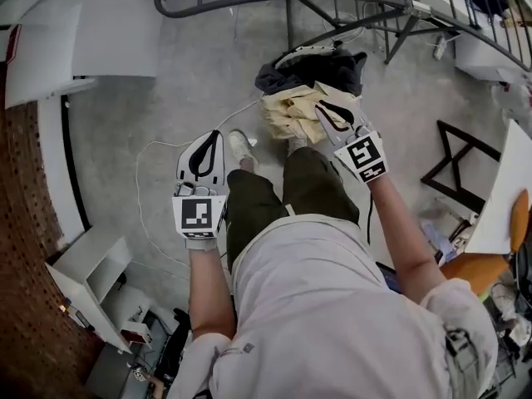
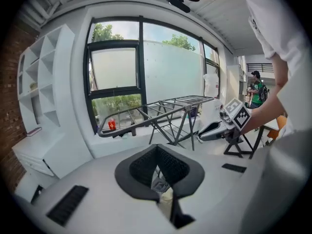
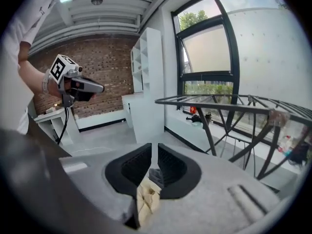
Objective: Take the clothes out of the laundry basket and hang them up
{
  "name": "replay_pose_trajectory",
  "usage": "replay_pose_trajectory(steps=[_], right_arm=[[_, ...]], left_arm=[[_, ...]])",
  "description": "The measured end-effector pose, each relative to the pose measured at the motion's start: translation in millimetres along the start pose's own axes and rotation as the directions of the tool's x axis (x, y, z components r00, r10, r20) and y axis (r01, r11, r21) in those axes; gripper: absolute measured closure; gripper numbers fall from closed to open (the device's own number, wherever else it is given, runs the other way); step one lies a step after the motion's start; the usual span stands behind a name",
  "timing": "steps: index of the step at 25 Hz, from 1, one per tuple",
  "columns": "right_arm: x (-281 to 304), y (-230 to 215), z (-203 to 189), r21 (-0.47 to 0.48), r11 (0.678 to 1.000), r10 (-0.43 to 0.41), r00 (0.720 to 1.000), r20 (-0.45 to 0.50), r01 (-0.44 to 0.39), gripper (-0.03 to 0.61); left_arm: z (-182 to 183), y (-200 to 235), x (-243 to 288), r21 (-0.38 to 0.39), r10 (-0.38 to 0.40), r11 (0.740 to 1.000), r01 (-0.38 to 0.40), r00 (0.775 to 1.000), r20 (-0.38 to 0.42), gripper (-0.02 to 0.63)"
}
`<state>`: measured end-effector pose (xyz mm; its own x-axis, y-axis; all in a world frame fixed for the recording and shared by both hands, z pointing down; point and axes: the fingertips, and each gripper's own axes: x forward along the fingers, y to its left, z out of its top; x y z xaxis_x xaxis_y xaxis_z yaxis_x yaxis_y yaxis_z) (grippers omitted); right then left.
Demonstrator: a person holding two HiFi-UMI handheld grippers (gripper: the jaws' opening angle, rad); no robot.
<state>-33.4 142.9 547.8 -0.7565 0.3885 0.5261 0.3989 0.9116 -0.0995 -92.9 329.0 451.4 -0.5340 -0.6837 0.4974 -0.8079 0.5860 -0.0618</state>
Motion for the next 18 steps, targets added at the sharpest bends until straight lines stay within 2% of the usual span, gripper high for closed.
replay_pose_trajectory(steps=[3,7,12,18], right_arm=[[8,-6,-41,0.054,0.997,-0.049,0.997,-0.064,0.052,0.549],[25,-2,-101,0.103,0.987,-0.108,0.980,-0.170,0.127,0.543],[52,13,-177,0.106,0.978,-0.143,0.942,-0.303,0.182,0.508],[92,38,-258,0.212,0.940,-0.156,0.889,-0.431,0.268,0.453]], left_arm=[[-19,-2,23,0.018,-0.087,0.996,0.088,0.995,-0.049,0.612],[-41,1,51,0.031,-0.198,0.979,0.201,0.976,-0.094,0.612],[-75,7,73,0.039,-0.293,0.952,0.302,0.943,-0.161,0.612],[-119,19,87,0.070,-0.378,0.911,0.406,0.892,-0.248,0.612]])
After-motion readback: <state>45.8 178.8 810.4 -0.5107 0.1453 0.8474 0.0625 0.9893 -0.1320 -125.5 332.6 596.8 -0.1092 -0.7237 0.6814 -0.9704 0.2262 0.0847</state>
